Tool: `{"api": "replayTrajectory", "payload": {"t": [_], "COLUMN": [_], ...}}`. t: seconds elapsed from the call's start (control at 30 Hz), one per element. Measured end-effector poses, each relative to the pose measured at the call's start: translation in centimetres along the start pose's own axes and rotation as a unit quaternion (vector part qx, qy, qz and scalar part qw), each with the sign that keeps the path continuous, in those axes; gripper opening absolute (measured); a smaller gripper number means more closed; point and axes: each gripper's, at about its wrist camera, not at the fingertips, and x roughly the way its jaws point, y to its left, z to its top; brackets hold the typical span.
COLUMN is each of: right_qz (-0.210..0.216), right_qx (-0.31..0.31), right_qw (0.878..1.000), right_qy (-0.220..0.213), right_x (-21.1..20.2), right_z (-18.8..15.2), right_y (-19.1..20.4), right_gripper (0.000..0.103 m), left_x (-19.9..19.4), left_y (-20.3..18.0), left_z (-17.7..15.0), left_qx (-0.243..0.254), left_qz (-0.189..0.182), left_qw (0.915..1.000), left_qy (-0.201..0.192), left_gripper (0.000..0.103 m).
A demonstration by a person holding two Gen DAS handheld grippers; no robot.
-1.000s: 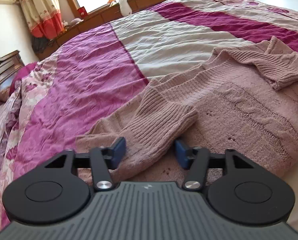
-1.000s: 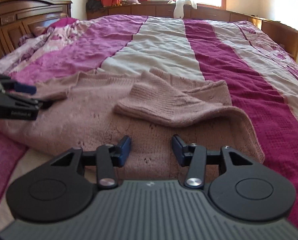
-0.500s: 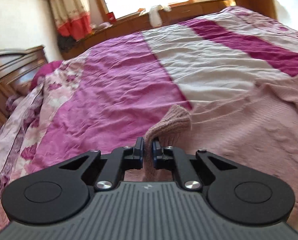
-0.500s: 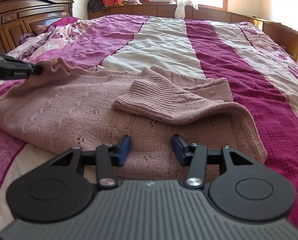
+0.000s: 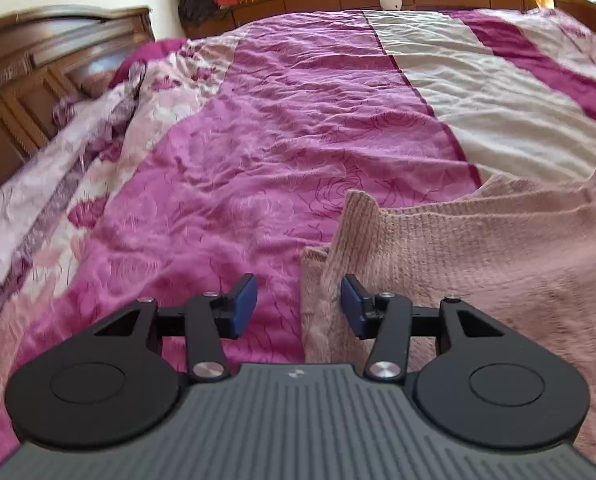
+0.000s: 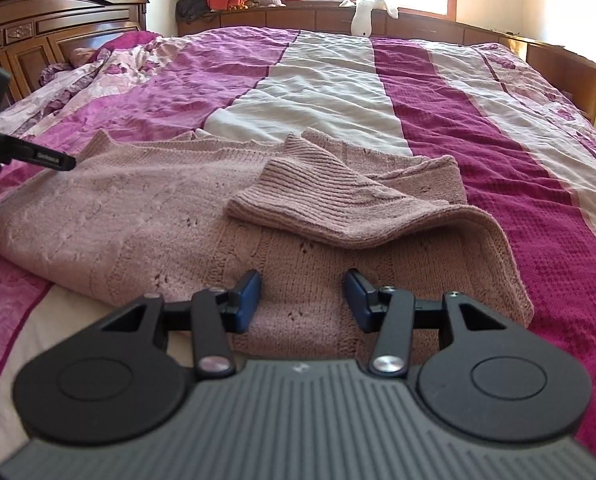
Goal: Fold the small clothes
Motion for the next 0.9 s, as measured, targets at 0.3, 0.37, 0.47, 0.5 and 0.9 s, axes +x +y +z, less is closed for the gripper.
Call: {"api": "replayTrajectory", "payload": {"t": [0.3,0.37,0.47,0.5,0.9], "right_qz": [-0.005,-0.013,-0.012,-0.006,0.022], "right_qx": [-0.047,-0.068,-0.108,-0.129,-0.226], "right_qw": [0.999,0.997,0.993,0.991,0.974], "right_qy": [-0.020,-0.029,-0.033,-0.032,-0.020], "right_x": [-1.9,-2.0,-1.7,-1.4,1.5], "right_z": [1.7,2.1,2.5,2.7,3.9], "right_y": [-0.4,-0.5,-0.5,-0.4,0.0], "right_gripper": [0.050,0.050,0.050,0.050,0.010], "left_x": [-6.4,-7.3,-8.3,-8.5,-8.2], "left_y": [-0.9,-1.6,-2.9,-3.4,-5.2], "left_z": [-1.5,-2.1,-3.2,-3.5,-4.5], "left_qx": [-0.030,-0.037,-0.036,-0.032,-0.009], "left_qz": [-0.058,-0.074,-0.092,-0.095,-0.077], "left_qw": [0.9973,0.9955,0.9937,0.9934,0.9952], "left_qy": [0.033,0.046,0.054,0.055,0.060], "left_gripper": [0.061,0.061,0.062,0.062,0.062]}}
